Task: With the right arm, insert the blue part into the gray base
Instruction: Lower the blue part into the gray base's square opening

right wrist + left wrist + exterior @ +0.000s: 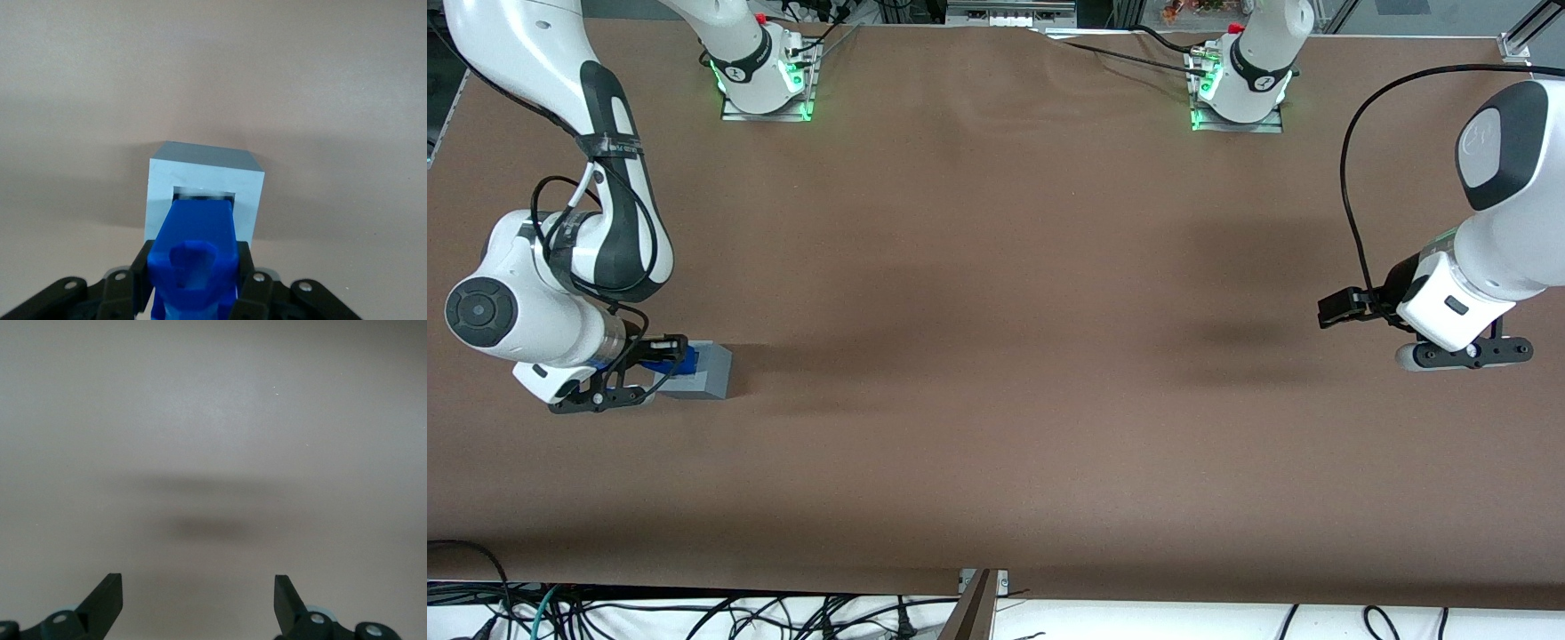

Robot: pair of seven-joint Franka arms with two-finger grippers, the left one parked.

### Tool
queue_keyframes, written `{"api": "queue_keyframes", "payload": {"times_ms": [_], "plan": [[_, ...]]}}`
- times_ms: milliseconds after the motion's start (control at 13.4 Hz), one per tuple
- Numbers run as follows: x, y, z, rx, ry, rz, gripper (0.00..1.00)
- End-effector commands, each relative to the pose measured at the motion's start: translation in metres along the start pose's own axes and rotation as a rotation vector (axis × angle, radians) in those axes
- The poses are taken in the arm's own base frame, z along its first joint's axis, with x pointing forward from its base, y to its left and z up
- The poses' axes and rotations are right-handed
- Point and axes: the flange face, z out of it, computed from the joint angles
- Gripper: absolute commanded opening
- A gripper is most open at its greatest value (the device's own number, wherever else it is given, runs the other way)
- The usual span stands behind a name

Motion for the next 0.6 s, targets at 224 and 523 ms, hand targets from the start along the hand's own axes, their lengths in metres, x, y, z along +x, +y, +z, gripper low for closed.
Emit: {"api": "queue_keyframes", "payload": {"times_ms": [224, 523], "plan": [[-0.0031, 0.0008, 0.0044, 0.03, 0.006, 0.023, 0.23], [-0.0044, 0.0099, 0.0026, 0.032, 0.007, 0.022, 0.23]]}}
